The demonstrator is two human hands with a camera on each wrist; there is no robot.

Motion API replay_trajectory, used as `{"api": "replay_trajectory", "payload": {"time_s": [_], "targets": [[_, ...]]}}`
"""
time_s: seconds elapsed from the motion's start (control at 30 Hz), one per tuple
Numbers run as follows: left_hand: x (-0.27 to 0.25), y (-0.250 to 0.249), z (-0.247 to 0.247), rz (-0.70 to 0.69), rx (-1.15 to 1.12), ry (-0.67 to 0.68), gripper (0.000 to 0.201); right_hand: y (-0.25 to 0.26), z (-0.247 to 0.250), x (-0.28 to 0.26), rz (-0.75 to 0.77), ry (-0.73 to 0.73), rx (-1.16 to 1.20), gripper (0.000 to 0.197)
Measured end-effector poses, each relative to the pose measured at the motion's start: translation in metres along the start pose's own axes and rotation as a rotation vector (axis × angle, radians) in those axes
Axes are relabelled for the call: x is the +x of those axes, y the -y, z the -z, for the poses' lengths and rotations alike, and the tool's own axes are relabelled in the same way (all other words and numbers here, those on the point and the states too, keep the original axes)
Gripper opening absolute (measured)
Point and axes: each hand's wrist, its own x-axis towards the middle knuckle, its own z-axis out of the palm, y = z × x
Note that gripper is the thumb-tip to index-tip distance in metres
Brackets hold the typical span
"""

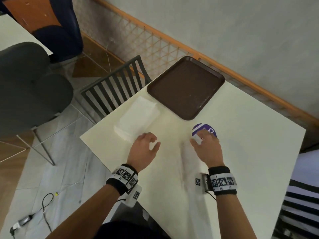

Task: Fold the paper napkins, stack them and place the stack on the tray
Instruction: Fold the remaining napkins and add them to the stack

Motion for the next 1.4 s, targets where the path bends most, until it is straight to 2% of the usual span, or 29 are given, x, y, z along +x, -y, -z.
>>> {"api": "replay_trajectory", "payload": {"time_s": [0.1,0.17,0.23,0.33,0.43,0.5,0.57,0.63,0.67,0.73,0.8,0.87,0.93,1.0,1.07,1.17,1.23,1.3,1.4], "targets": [[-0.024,-0.018,-0.040,0.056,0.098,0.176,0.043,-0.053,0.011,-0.017,-0.147,0.103,-0.203,0.078],[-0.037,-0.027,-0.063,0.071,0.248,0.231,0.065,-0.076,0.011,-0.030,-0.203,0.152,-0.257,0.093],[-0.044,-0.036,-0.079,0.094,0.291,0.259,0.067,-0.092,0.007,-0.038,-0.249,0.180,-0.171,0.087],[-0.041,-0.042,-0.089,0.138,0.173,0.283,0.045,-0.108,-0.001,-0.048,-0.238,0.194,-0.078,0.072],[-0.035,-0.041,-0.092,0.106,0.097,0.319,0.026,-0.110,0.003,-0.058,-0.207,0.111,0.054,0.048],[-0.033,-0.039,-0.091,0.081,0.065,0.284,0.020,-0.105,0.009,-0.065,-0.207,0.075,0.175,0.038],[-0.035,-0.038,-0.091,0.028,0.027,0.168,0.030,-0.094,0.018,-0.073,-0.241,0.033,0.373,0.040],[-0.043,-0.042,-0.089,-0.068,-0.080,0.061,0.041,-0.083,0.025,-0.079,-0.249,-0.003,0.595,0.052],[-0.048,-0.045,-0.087,-0.078,-0.180,0.069,0.046,-0.076,0.027,-0.079,-0.246,-0.008,0.684,0.057],[-0.056,-0.052,-0.083,-0.032,-0.347,0.205,0.061,-0.064,0.028,-0.073,-0.248,-0.010,0.836,0.059],[-0.061,-0.056,-0.079,0.013,-0.371,0.321,0.081,-0.050,0.026,-0.062,-0.284,-0.016,0.961,0.054],[-0.063,-0.056,-0.076,0.047,-0.306,0.327,0.096,-0.039,0.023,-0.050,-0.319,-0.027,1.010,0.050],[-0.063,-0.058,-0.077,0.060,-0.242,0.261,0.104,-0.034,0.017,-0.038,-0.330,-0.026,1.023,0.053],[-0.062,-0.058,-0.081,0.079,-0.199,0.182,0.109,-0.036,0.012,-0.028,-0.352,-0.012,0.995,0.060],[-0.060,-0.056,-0.084,0.097,-0.158,0.154,0.104,-0.042,0.008,-0.022,-0.327,-0.048,0.885,0.054],[-0.055,-0.046,-0.090,0.091,-0.095,0.187,0.086,-0.056,0.005,-0.018,-0.188,-0.145,0.458,0.038],[-0.054,-0.039,-0.095,0.046,-0.018,0.196,0.079,-0.065,0.000,-0.016,-0.179,-0.087,0.181,0.046],[-0.054,-0.037,-0.099,-0.001,0.065,0.176,0.075,-0.073,-0.009,-0.012,-0.197,0.023,0.050,0.049],[-0.057,-0.040,-0.100,-0.067,0.187,0.118,0.062,-0.076,-0.012,-0.007,-0.213,0.125,0.015,0.029]]}}
